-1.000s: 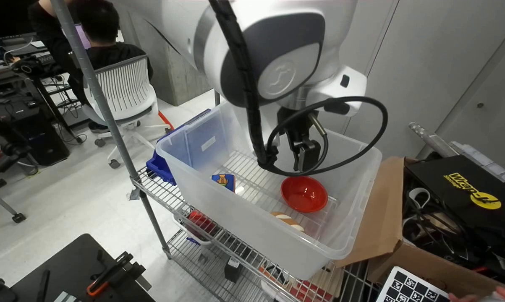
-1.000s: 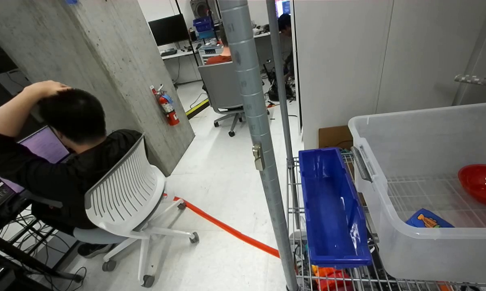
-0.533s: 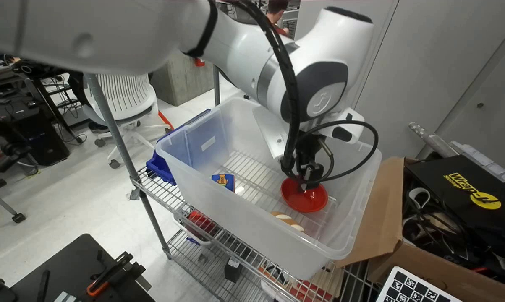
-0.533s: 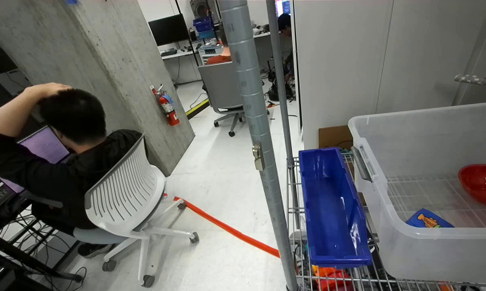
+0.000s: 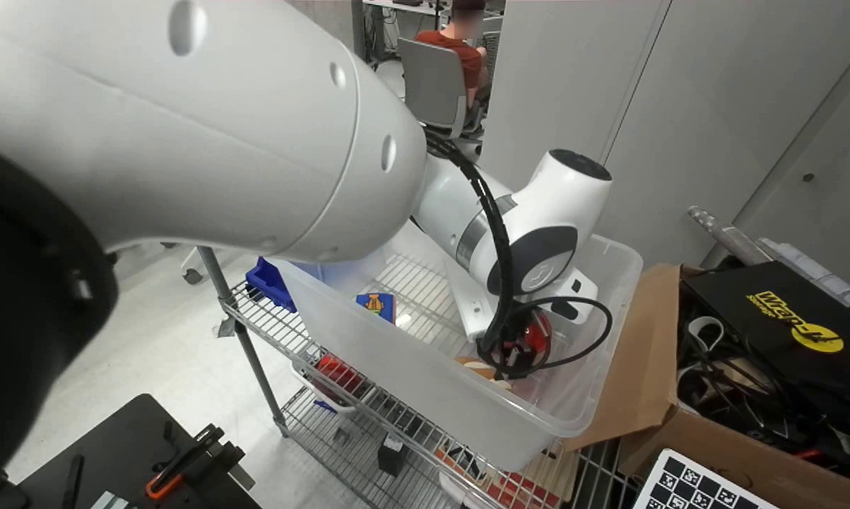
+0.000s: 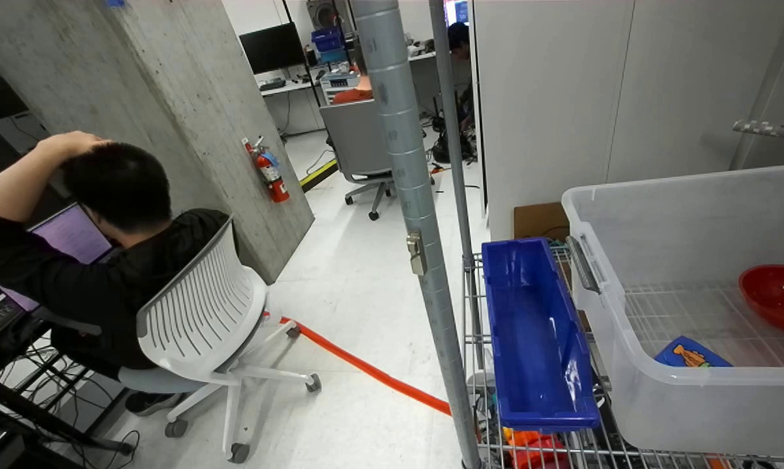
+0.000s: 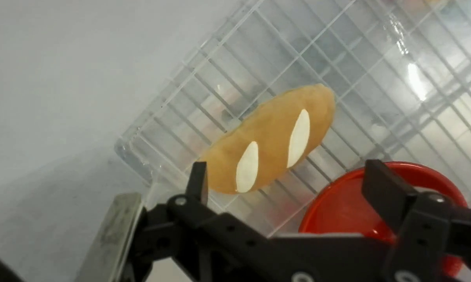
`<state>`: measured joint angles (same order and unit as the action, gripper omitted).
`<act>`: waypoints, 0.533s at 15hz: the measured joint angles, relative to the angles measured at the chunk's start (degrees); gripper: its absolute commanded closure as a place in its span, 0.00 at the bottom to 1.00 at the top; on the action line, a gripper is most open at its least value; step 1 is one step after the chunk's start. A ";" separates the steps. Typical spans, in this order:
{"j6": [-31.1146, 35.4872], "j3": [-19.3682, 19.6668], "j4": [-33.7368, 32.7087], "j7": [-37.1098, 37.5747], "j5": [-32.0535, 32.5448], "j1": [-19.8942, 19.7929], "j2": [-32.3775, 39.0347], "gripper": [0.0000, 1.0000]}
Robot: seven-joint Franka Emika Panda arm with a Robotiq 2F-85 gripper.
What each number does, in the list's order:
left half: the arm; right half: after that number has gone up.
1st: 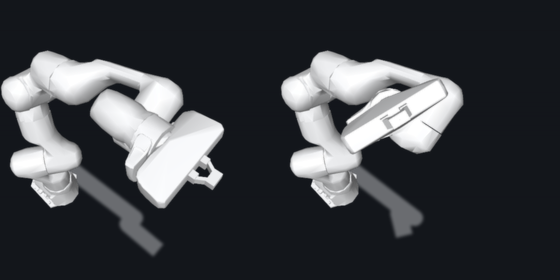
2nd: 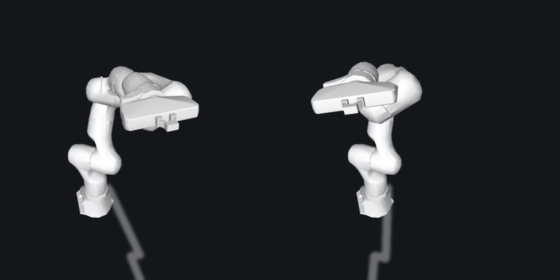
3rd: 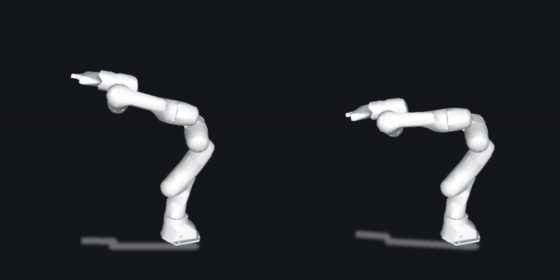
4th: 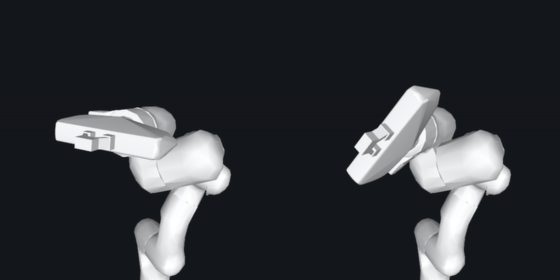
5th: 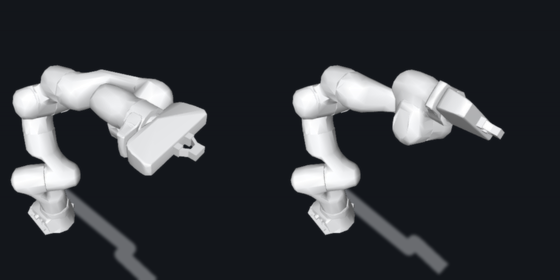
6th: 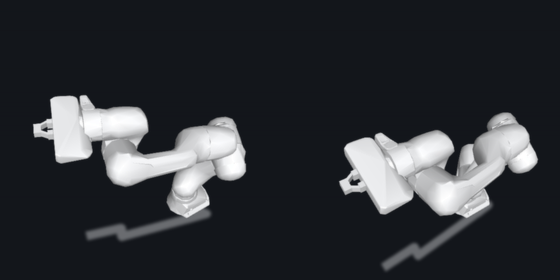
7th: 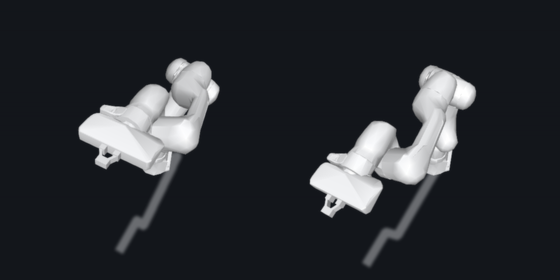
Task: Put the plush toy in the red bowl
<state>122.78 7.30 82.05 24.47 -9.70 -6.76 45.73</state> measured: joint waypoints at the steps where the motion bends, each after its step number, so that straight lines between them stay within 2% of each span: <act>1: 0.86 0.00 -0.04 0.03 -0.47 -0.08 0.92 0.00; 5: 6.68 -0.23 -0.05 0.03 -0.75 0.31 3.93 0.00; 8: 8.64 -0.68 -0.30 0.53 -1.16 0.73 5.87 0.00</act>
<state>131.42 6.62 81.75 25.00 -10.87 -6.02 51.60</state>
